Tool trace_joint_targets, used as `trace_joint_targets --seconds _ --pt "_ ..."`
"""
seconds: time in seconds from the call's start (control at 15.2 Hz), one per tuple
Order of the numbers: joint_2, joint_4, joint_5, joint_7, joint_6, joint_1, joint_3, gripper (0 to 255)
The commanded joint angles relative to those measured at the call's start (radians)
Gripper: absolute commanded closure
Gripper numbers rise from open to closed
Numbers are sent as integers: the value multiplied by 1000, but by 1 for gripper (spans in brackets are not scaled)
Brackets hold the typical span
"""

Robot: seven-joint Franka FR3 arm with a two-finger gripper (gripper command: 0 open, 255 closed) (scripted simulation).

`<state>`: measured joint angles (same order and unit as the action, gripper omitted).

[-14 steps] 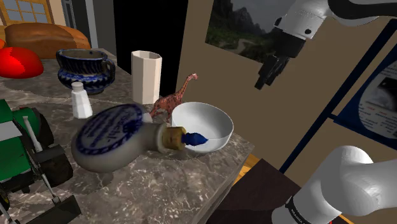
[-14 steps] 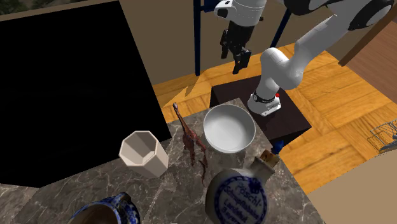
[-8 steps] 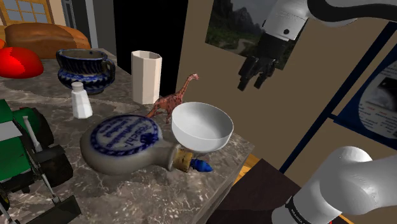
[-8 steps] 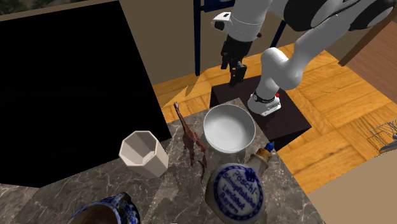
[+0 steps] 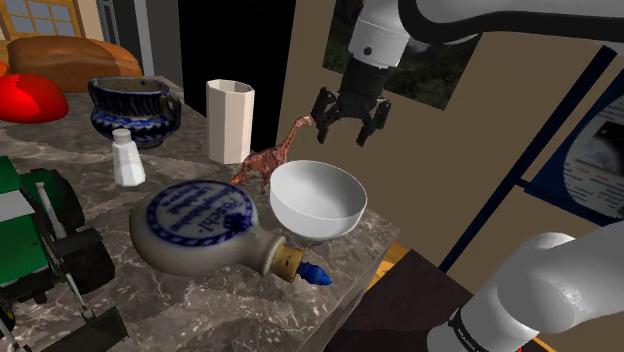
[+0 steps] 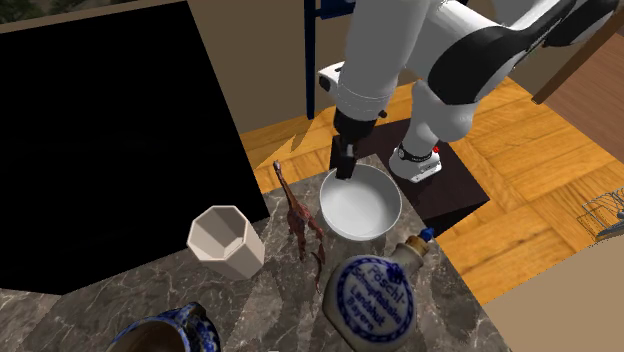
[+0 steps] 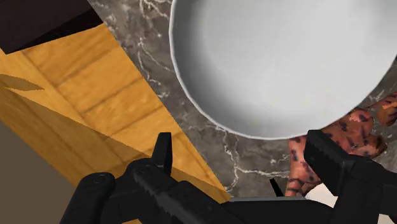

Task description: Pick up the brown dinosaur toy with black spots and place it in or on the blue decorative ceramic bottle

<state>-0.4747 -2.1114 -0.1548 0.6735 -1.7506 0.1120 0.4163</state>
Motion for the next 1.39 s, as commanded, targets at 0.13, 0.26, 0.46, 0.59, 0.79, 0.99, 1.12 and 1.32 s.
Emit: trace_joint_targets --seconds 0.13,0.26,0.46,0.59,0.79,0.99,1.12,1.32 --pt "171 123 47 243 -35 59 100 0" --pt "264 192 89 368 -44 81 144 0" --pt "415 310 172 558 -43 96 197 0" --pt "520 397 236 681 -31 89 215 0" --pt "528 377 241 690 -57 83 209 0" --pt "531 340 243 692 -97 84 208 0" --pt "536 310 247 695 -130 84 207 0" --pt "536 310 247 695 -130 84 207 0"
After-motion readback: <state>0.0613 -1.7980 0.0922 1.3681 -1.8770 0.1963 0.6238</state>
